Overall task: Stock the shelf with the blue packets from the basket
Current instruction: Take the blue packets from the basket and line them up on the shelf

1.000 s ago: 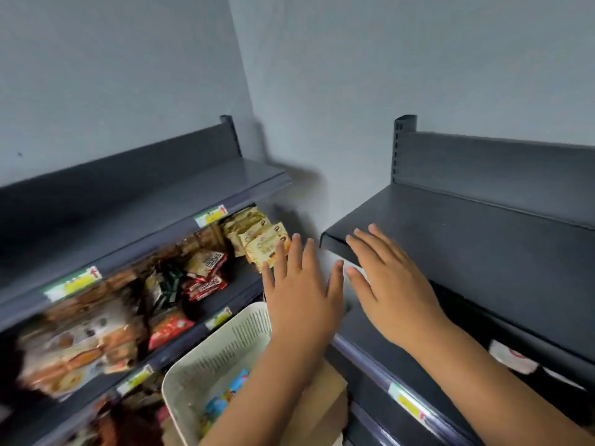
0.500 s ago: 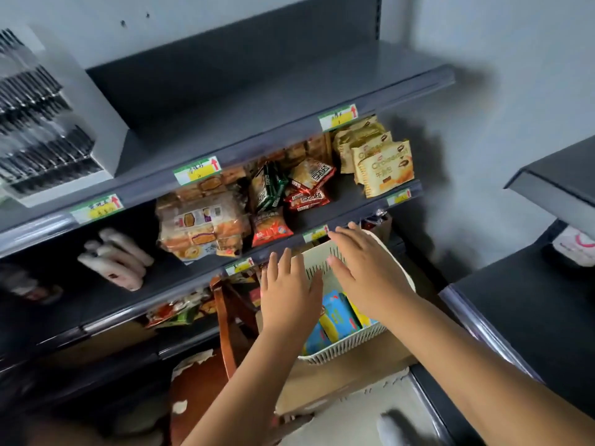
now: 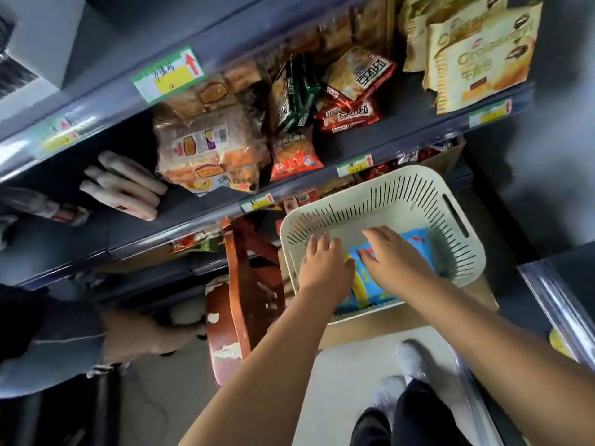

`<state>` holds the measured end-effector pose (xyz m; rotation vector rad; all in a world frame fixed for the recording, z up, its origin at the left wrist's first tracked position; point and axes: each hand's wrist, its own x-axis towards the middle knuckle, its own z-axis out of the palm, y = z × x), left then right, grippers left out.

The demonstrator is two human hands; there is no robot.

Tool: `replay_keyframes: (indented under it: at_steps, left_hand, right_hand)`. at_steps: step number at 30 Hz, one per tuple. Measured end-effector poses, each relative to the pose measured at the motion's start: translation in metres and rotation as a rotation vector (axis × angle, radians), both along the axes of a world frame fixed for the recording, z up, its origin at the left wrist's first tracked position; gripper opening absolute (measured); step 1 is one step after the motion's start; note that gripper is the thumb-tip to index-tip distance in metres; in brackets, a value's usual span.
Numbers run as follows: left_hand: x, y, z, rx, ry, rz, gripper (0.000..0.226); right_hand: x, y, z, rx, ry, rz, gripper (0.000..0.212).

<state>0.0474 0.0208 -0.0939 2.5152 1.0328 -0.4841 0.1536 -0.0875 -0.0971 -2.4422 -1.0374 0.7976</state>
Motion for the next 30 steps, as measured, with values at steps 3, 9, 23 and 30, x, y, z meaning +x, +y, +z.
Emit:
replay_keyframes:
  at_steps: [3,9,23,30]
  left_hand:
    - [0.001,0.005,-0.025,-0.048,0.093,0.046,0.059]
    - [0.001,0.016,-0.057,-0.108,0.259,0.042,0.081]
    - [-0.003,0.025,-0.05,0.068,0.269,-0.031,0.044]
    - [-0.01,0.046,0.002,0.081,0.13,-0.053,0.033]
  right_hand:
    - [0.011,0.004,-0.024,-0.107,0.018,0.026,0.052]
    - [0.018,0.02,-0.058,-0.345,-0.028,0.117,0.047]
    - [-0.02,0.015,-0.071,-0.117,0.199,0.105,0.031]
    - [0.015,-0.01,-0.039,0.26,0.572,-0.209,0.037]
